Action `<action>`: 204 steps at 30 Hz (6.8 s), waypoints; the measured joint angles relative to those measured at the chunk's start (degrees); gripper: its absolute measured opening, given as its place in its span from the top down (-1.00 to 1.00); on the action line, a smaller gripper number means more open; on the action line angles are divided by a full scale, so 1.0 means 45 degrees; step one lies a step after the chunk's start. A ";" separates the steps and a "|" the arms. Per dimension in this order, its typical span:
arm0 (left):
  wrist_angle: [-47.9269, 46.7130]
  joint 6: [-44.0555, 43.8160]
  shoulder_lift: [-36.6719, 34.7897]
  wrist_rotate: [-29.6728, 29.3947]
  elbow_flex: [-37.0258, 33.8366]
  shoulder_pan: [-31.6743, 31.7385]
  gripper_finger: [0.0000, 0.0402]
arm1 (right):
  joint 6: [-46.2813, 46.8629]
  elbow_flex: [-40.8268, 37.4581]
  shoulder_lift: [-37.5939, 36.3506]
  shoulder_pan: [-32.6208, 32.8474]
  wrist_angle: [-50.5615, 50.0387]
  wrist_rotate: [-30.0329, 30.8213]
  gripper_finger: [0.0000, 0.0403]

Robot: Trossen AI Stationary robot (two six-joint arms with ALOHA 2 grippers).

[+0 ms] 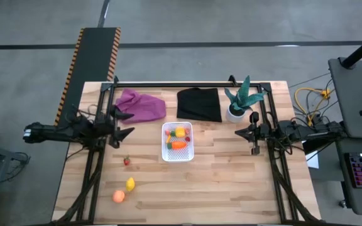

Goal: Pick and placing Produce into tupperware
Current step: Put the red strawberry into the white bin

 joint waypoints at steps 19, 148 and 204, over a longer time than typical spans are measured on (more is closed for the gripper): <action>-1.0474 0.2746 0.5707 0.2248 1.2212 -0.0015 -0.45 | 0.0670 0.0015 0.0000 0.0000 0.0541 0.0037 0.95; -1.7777 -1.8340 1.4696 0.2447 0.9392 -0.4054 -0.90 | 0.2003 0.0005 0.0029 -0.0004 0.0568 0.0335 0.39; -1.6099 -1.7862 1.7208 0.3574 0.8601 -0.4697 -0.14 | 0.1965 0.0005 0.0034 -0.0002 0.0568 0.0335 0.39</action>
